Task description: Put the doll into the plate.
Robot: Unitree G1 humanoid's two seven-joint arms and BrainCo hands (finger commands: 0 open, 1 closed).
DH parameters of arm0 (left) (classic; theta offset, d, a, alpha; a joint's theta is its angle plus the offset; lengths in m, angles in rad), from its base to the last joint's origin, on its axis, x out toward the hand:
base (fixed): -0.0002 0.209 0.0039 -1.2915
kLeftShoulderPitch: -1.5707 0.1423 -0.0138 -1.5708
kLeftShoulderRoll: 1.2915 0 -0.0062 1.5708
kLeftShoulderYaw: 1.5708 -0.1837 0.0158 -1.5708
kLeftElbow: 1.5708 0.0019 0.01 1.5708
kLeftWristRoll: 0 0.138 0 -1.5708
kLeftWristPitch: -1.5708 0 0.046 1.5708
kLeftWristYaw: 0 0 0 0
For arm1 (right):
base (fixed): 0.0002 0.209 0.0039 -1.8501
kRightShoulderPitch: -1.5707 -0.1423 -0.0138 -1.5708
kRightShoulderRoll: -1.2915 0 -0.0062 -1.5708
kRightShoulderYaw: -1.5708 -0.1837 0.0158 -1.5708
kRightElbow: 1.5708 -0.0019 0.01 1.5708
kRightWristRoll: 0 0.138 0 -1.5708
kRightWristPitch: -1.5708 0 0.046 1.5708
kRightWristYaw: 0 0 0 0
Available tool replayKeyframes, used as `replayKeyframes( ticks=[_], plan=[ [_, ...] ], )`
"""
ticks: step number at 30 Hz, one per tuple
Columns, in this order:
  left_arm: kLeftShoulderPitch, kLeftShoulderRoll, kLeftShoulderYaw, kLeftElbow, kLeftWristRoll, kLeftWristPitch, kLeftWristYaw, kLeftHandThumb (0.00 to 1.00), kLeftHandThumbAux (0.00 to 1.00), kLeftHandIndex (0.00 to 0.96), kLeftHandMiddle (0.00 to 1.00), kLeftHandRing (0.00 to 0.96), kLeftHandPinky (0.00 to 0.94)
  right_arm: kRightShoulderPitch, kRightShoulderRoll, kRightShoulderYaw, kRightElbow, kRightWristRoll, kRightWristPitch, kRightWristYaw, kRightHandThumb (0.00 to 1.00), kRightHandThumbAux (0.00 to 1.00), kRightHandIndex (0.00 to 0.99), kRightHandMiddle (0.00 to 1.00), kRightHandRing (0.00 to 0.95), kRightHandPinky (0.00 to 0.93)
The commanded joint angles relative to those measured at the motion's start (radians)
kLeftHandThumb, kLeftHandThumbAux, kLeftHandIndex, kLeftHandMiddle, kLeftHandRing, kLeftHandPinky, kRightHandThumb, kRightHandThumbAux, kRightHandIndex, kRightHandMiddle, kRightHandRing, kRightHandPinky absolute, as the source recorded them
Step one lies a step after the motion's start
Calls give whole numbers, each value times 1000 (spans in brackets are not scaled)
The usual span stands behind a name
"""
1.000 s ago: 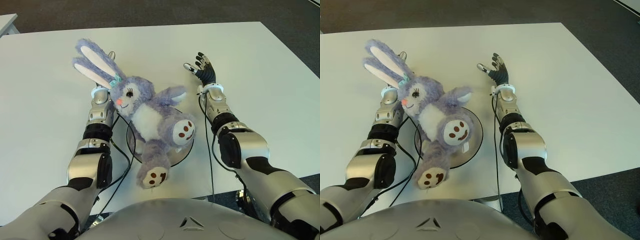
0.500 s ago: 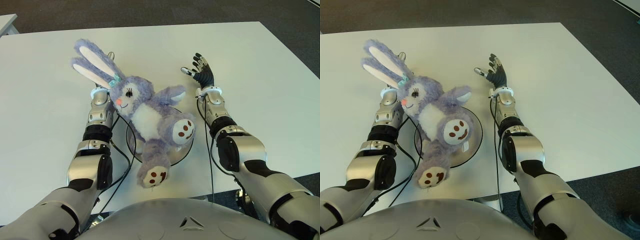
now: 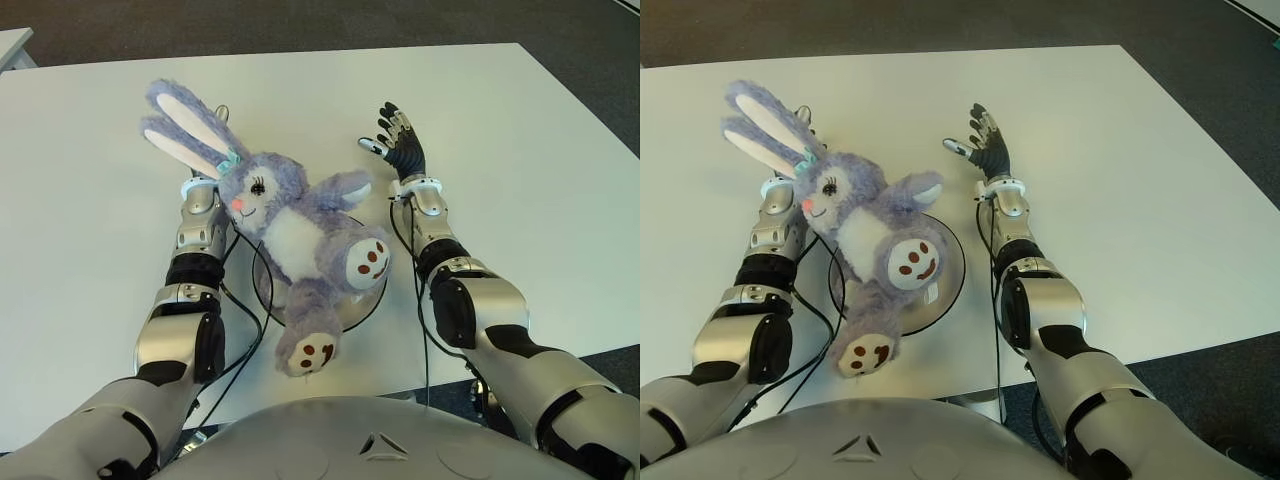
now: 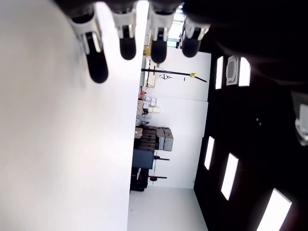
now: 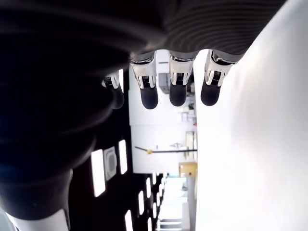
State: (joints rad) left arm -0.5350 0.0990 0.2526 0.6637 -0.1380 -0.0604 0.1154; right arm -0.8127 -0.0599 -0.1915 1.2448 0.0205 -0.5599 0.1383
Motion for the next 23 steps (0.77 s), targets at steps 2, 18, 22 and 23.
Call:
replayKeyframes(
  ticks=[2, 18, 22, 23],
  plan=[
    [33, -14, -9, 3, -1, 12, -10, 0, 372, 0, 96, 66, 0, 83, 34, -30, 32, 32, -19, 3, 15, 775, 9, 10, 0, 5],
    [45, -22, -16, -17, 4, 18, -9, 0, 375, 0, 101, 68, 0, 78, 32, -50, 28, 34, -22, -12, 13, 774, 10, 10, 0, 6],
    [46, -23, -17, -18, 4, 17, -7, 0, 376, 0, 102, 69, 0, 77, 30, -47, 28, 29, -20, -16, 15, 767, 10, 8, 0, 2],
    [46, -23, -17, -18, 4, 16, -7, 0, 376, 0, 103, 69, 0, 77, 29, -47, 27, 29, -20, -17, 17, 762, 9, 7, 0, 0]
  ],
)
